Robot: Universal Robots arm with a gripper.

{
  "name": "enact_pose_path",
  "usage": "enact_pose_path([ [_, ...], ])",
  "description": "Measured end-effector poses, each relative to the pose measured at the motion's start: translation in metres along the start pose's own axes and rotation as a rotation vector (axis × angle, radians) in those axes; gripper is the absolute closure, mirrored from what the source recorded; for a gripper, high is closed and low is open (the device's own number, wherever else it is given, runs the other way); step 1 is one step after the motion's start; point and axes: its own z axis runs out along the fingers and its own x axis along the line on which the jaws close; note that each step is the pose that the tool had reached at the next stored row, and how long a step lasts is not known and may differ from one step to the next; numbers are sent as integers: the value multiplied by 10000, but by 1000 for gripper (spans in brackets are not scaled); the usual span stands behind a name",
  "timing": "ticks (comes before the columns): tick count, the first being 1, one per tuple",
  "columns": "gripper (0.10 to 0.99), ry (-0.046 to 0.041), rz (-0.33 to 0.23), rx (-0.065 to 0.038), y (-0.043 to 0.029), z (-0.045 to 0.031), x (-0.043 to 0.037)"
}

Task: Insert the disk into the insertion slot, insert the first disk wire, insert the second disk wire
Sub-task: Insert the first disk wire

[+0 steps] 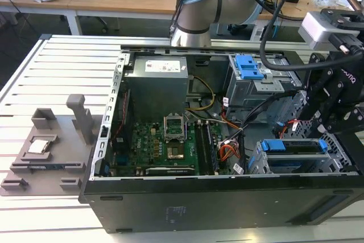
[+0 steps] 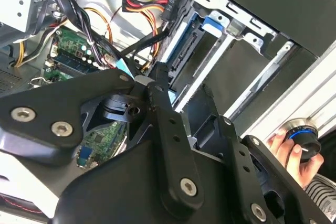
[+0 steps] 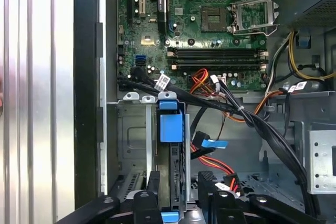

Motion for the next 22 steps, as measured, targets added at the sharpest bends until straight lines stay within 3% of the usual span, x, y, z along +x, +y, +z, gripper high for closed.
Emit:
enact_pose_path([
  [4, 667, 2, -38, 0, -15, -1, -98],
  [12, 667, 5, -104, 0, -63, -3, -164],
  [22, 667, 39, -332, 0, -261, 5, -192],
])
